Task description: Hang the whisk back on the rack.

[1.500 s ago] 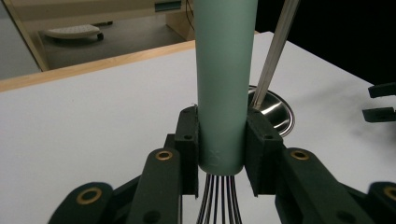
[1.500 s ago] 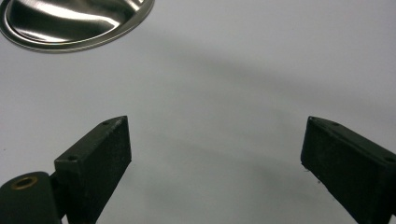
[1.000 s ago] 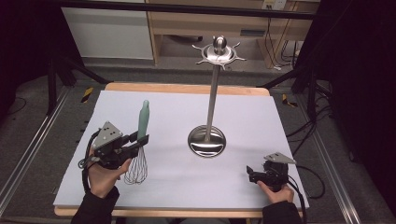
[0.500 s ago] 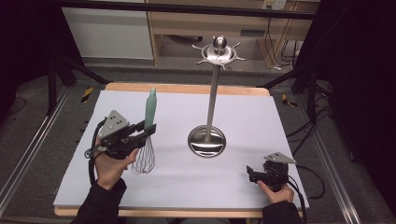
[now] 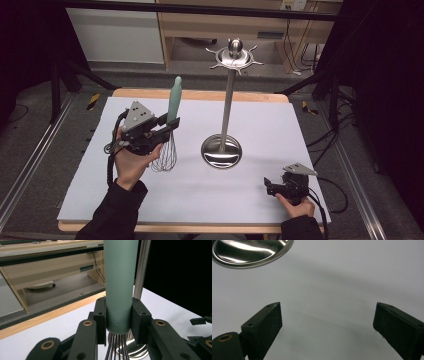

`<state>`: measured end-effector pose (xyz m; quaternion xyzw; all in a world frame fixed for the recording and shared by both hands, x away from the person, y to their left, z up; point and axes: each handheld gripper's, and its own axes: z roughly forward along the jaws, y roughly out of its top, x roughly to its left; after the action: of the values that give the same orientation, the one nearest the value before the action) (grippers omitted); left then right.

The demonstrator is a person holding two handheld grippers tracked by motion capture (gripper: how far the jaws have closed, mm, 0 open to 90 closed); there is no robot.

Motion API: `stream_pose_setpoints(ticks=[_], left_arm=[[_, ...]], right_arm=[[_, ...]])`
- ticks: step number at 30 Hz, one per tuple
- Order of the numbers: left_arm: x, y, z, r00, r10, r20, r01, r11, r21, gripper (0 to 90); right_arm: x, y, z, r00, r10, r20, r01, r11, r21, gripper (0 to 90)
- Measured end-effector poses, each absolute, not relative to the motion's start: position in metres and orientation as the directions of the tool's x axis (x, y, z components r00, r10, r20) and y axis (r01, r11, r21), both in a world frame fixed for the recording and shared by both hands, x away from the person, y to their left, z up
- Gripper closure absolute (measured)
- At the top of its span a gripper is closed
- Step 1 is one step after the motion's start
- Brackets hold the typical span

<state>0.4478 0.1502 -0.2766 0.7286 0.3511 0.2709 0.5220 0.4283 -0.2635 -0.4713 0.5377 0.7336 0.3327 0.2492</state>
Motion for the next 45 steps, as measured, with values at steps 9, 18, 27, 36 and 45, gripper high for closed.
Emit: stream_pose_setpoints(ticks=[9,18,27,36,45], left_arm=[[0.456,0.14,-0.266,0.597,0.801,0.035,0.215,-0.202,0.956,68.9],[0.463,0.125,-0.257,0.595,0.801,0.063,0.194,-0.22,0.956,68.9],[0.464,0.11,-0.251,0.598,0.799,0.07,0.193,-0.228,0.954,68.9],[0.471,0.096,-0.249,0.596,0.799,0.081,0.196,-0.242,0.95,68.9],[0.472,0.089,-0.248,0.601,0.795,0.084,0.195,-0.248,0.949,68.9]], right_arm=[[0.429,-0.264,-0.471,-0.299,0.954,-0.012,0.621,0.204,0.757,9.0],[0.429,-0.264,-0.471,-0.302,0.953,-0.007,0.618,0.201,0.76,8.9],[0.429,-0.264,-0.471,-0.305,0.952,-0.005,0.616,0.201,0.762,8.9],[0.429,-0.264,-0.47,-0.304,0.953,0.003,0.617,0.195,0.763,8.9],[0.428,-0.265,-0.47,-0.304,0.953,-0.002,0.615,0.198,0.763,9.0]])
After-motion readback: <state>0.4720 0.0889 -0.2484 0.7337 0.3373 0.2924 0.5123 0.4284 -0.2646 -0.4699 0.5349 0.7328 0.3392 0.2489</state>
